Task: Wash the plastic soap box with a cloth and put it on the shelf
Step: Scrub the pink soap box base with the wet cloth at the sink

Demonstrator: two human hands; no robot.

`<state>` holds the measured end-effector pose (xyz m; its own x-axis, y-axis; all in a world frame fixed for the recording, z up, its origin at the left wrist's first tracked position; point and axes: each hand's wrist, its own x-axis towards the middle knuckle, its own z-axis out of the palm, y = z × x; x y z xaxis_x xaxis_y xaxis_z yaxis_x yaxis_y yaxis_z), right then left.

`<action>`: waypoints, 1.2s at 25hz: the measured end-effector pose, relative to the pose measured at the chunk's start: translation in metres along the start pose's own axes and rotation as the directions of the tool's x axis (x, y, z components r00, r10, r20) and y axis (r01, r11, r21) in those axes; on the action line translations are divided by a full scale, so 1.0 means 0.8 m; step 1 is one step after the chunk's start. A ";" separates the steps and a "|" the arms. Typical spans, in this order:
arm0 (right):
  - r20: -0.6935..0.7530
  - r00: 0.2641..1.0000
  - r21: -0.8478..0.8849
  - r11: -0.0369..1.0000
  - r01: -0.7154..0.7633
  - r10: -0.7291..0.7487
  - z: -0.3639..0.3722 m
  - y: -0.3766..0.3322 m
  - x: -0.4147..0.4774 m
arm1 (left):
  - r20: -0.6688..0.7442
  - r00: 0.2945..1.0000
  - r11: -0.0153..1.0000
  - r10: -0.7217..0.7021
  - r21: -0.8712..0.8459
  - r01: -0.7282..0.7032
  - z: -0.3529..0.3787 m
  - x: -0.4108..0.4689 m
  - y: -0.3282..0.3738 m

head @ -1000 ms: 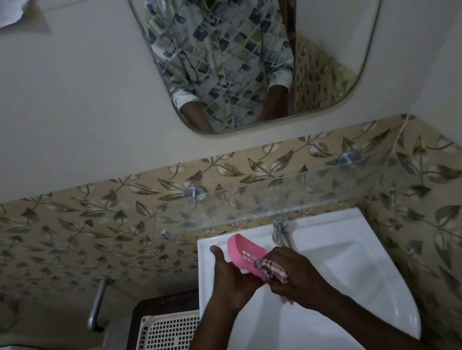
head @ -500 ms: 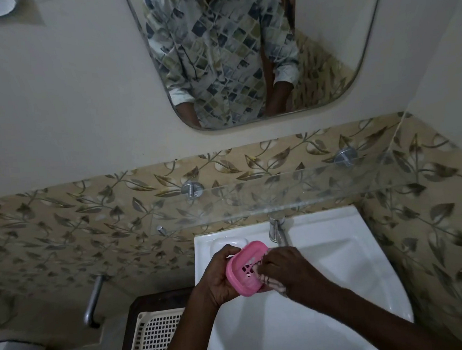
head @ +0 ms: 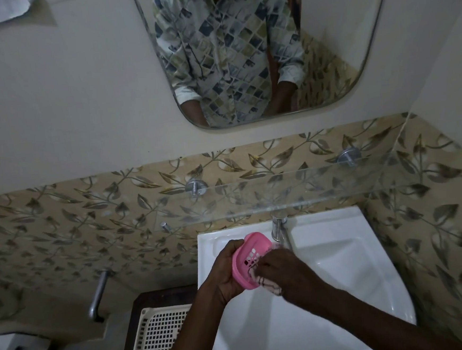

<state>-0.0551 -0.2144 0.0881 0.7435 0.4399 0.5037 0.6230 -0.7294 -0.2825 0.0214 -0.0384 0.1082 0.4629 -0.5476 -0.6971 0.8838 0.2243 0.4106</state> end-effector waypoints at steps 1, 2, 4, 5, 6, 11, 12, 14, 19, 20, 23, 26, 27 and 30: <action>0.028 0.999 0.010 1.000 0.027 -0.028 -0.001 -0.001 0.001 | 0.006 1.000 1.000 0.008 -0.019 -0.008 0.000 0.000 -0.001; 0.056 0.997 0.011 0.999 0.045 -0.045 -0.003 -0.002 0.003 | 0.019 1.000 1.000 0.017 -0.027 -0.016 0.001 -0.001 -0.003; 0.046 0.999 0.015 1.000 -0.019 0.018 -0.004 -0.008 0.008 | 0.005 0.997 0.997 0.071 -0.041 -0.071 0.004 0.003 -0.008; 0.026 0.995 0.033 0.995 -0.098 0.097 -0.003 -0.013 0.009 | -0.021 0.994 0.992 0.111 -0.058 -0.112 0.006 0.006 -0.011; 0.011 0.983 0.077 0.980 -0.186 0.185 0.000 -0.018 0.010 | -0.046 0.989 0.986 0.139 -0.081 -0.143 0.007 0.008 -0.014; -0.034 0.992 0.105 0.988 -0.114 0.118 -0.005 -0.031 0.010 | -0.119 0.971 0.977 0.208 -0.008 -0.211 0.011 0.013 -0.013; -0.065 0.992 0.056 0.993 -0.102 0.106 -0.005 -0.031 0.010 | -0.127 0.970 0.978 0.209 0.004 -0.211 0.010 0.012 -0.009; -0.043 0.945 0.193 0.931 -0.310 0.324 -0.006 -0.038 0.010 | -0.136 0.968 0.978 0.209 0.032 -0.206 0.011 0.010 -0.008; 0.203 0.639 0.797 0.254 -0.549 0.742 0.001 -0.051 0.017 | -0.152 0.940 0.946 0.306 0.155 -0.283 0.015 0.014 -0.015; 0.129 0.709 0.728 0.419 -0.542 0.693 0.001 -0.043 0.014 | -0.154 0.938 0.945 0.310 0.156 -0.287 0.017 0.014 -0.014; 0.002 0.974 0.233 0.947 -0.220 0.226 0.006 -0.023 0.002 | -0.157 0.959 0.971 0.235 0.087 -0.223 0.010 0.011 -0.014; -0.094 0.995 0.055 0.998 -0.033 0.038 0.015 -0.017 -0.006 | -0.124 0.975 0.983 0.182 0.014 -0.182 0.006 0.011 -0.011; -0.088 0.996 0.053 0.999 0.010 -0.005 0.015 -0.013 -0.009 | -0.110 0.978 0.984 0.177 0.004 -0.177 0.007 0.011 -0.011; -0.131 0.959 0.190 0.956 -0.225 0.252 -0.011 0.003 -0.010 | -0.007 0.979 0.977 0.205 -0.054 -0.205 -0.002 0.001 -0.013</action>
<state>-0.0616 -0.2246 0.0907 0.8379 0.1697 0.5188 0.4743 -0.6968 -0.5380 0.0130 -0.0396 0.1022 0.6348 -0.4844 -0.6020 0.7724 0.3748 0.5128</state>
